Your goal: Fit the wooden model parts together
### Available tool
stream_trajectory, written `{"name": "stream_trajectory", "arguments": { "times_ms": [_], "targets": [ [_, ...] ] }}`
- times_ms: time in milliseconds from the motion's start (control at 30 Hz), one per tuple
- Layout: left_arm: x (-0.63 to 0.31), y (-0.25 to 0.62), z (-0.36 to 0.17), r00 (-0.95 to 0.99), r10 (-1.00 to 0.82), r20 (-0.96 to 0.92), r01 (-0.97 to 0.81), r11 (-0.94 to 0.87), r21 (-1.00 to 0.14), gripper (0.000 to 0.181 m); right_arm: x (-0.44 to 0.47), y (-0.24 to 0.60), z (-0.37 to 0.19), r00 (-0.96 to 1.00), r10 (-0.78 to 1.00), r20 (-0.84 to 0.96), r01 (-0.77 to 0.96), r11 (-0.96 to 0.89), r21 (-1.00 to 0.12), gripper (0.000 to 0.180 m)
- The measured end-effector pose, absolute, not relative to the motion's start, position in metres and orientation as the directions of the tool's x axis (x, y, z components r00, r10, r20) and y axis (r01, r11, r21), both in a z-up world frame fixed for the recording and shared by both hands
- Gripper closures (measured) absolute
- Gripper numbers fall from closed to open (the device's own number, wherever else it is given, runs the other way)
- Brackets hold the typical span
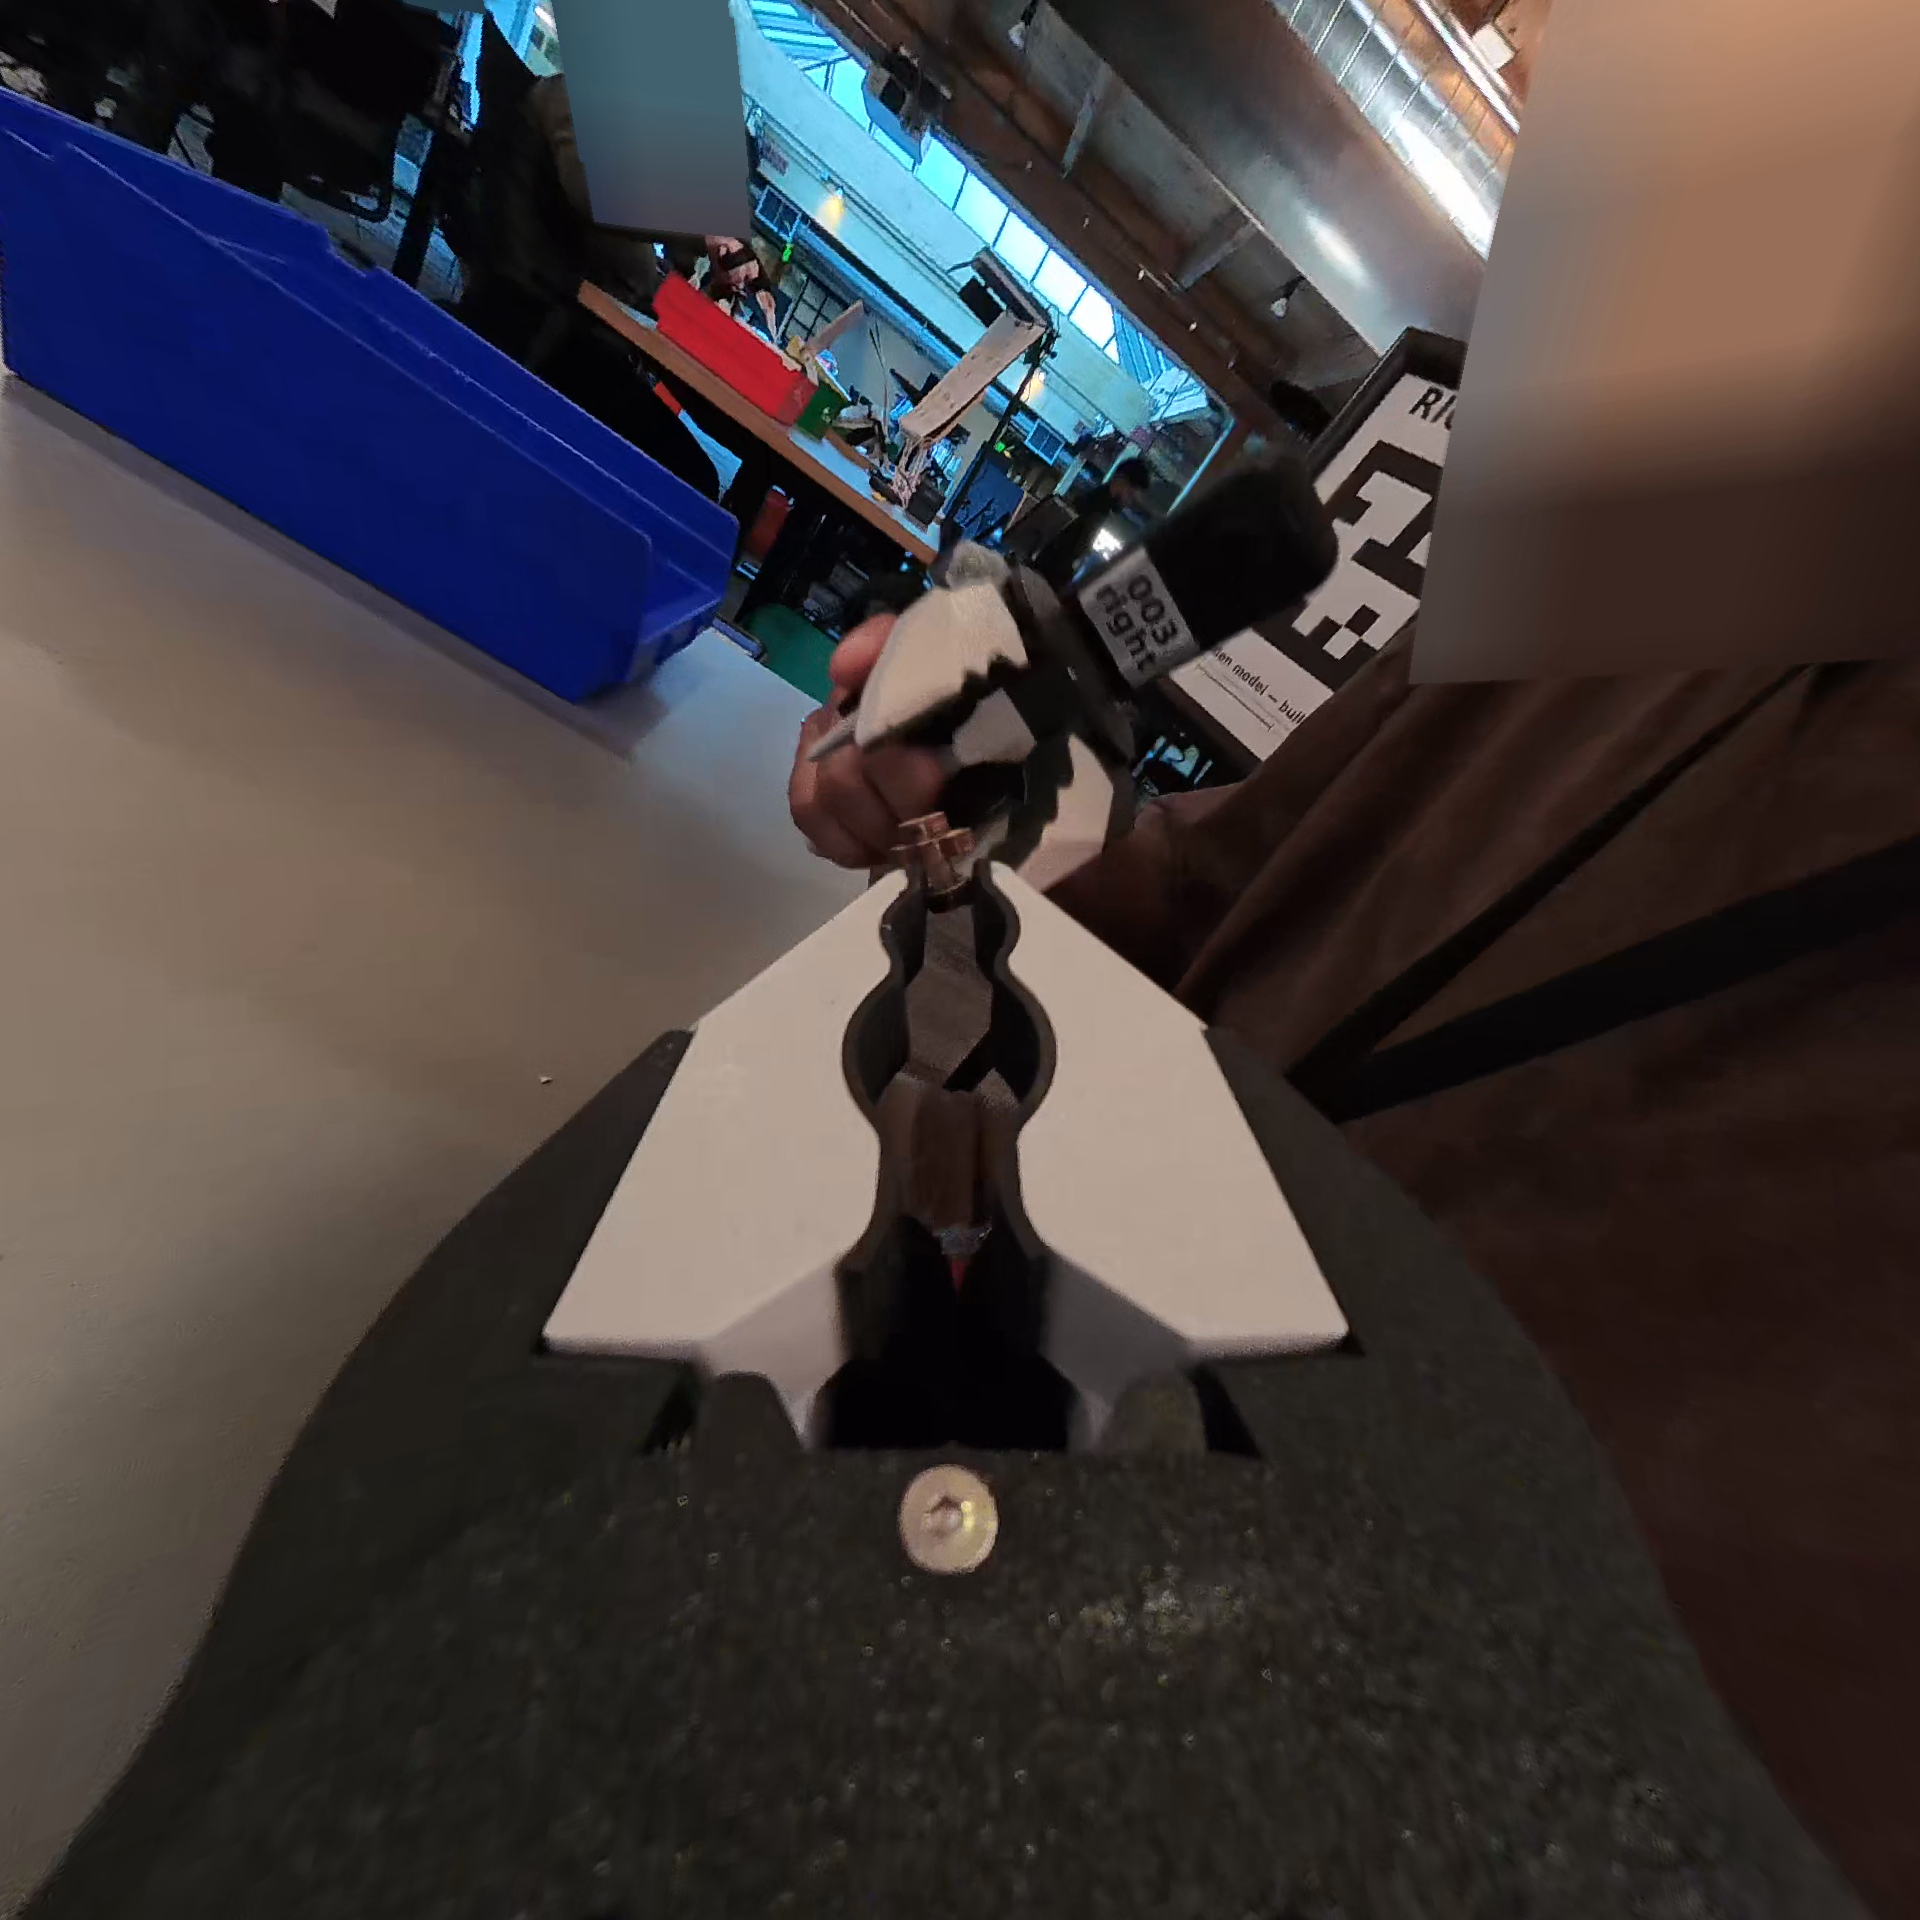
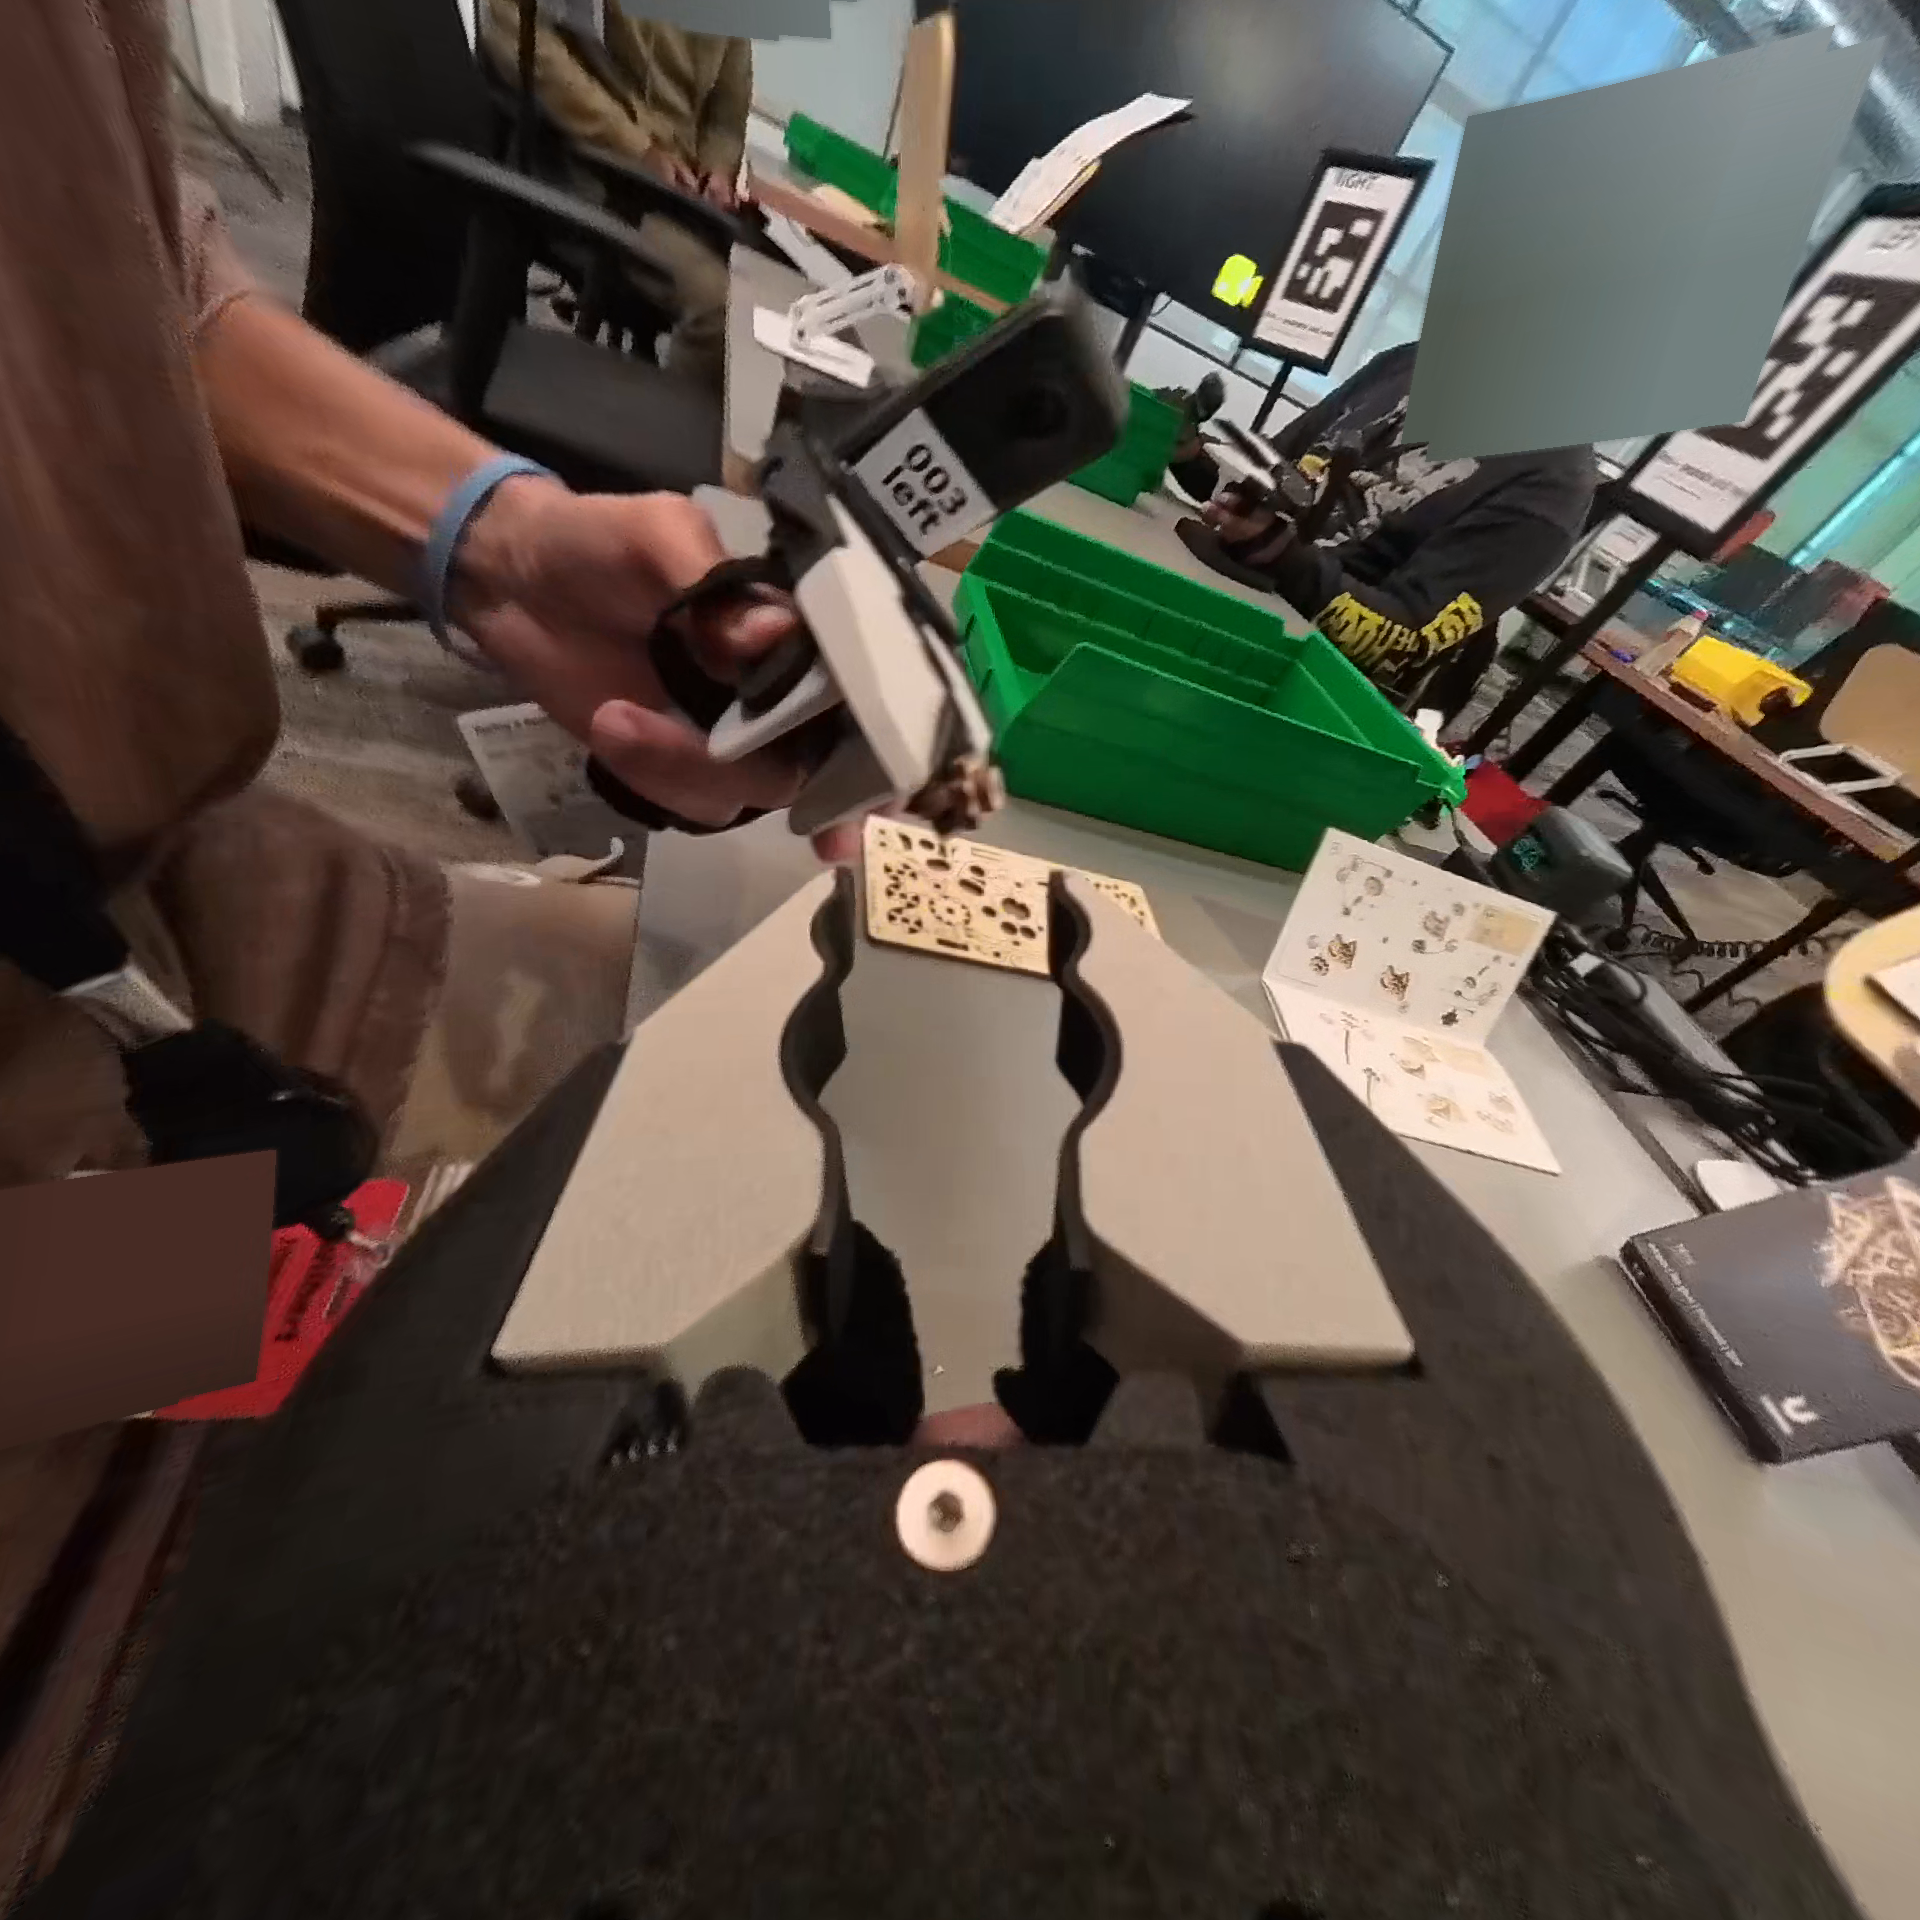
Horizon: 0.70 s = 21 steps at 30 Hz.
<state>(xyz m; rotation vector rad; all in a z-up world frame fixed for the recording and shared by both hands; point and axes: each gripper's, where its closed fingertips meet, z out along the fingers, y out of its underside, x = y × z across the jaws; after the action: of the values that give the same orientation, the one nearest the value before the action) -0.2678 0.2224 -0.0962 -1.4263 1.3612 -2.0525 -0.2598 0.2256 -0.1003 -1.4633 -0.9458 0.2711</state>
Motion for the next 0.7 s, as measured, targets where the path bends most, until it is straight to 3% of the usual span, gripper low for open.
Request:
{"name": "stream_trajectory", "arguments": {
  "times_ms": [100, 167, 300, 367, 433, 500, 567, 700],
  "targets": [
    [-0.267, 0.221, -0.092, -0.471, -0.733, 0.490, -0.208, -0.448, -0.870, 0.174, -0.270, 0.221, -0.104, 0.609, 0.703, 0.366, 0.378, 0.149, -0.914, 0.145],
    [-0.266, 0.218, -0.091, -0.461, -0.806, 0.372, -0.158, -0.338, -0.928, 0.175, -0.267, 0.221, -0.100, 0.629, 0.732, 0.263, 0.287, 0.095, -0.953, 0.146],
    [-0.267, 0.217, -0.085, -0.397, -0.913, 0.093, -0.027, -0.090, -0.996, 0.175, -0.261, 0.219, -0.091, 0.513, 0.825, -0.236, -0.085, -0.226, -0.971, 0.146],
    [-0.267, 0.217, -0.088, -0.365, -0.931, -0.002, -0.030, 0.014, -0.999, 0.175, -0.258, 0.225, -0.093, 0.364, 0.757, -0.543, -0.264, -0.476, -0.839, 0.132],
    [-0.267, 0.218, -0.093, -0.336, -0.937, -0.098, -0.040, 0.118, -0.992, 0.175, -0.264, 0.220, -0.092, 0.077, 0.628, -0.775, -0.347, -0.712, -0.611, 0.131],
    [-0.266, 0.218, -0.098, -0.312, -0.931, -0.190, -0.053, 0.217, -0.975, 0.175, -0.264, 0.222, -0.088, -0.185, 0.459, -0.869, -0.384, -0.848, -0.366, 0.130],
    [-0.266, 0.218, -0.104, -0.298, -0.914, -0.276, -0.070, 0.310, -0.948, 0.175, -0.265, 0.226, -0.093, -0.321, 0.328, -0.889, -0.388, -0.901, -0.192, 0.138],
    [-0.265, 0.215, -0.112, -0.291, -0.879, -0.377, -0.101, 0.421, -0.902, 0.175, -0.282, 0.219, -0.101, -0.352, 0.277, -0.894, -0.322, -0.933, -0.163, 0.141]
  ]
}}
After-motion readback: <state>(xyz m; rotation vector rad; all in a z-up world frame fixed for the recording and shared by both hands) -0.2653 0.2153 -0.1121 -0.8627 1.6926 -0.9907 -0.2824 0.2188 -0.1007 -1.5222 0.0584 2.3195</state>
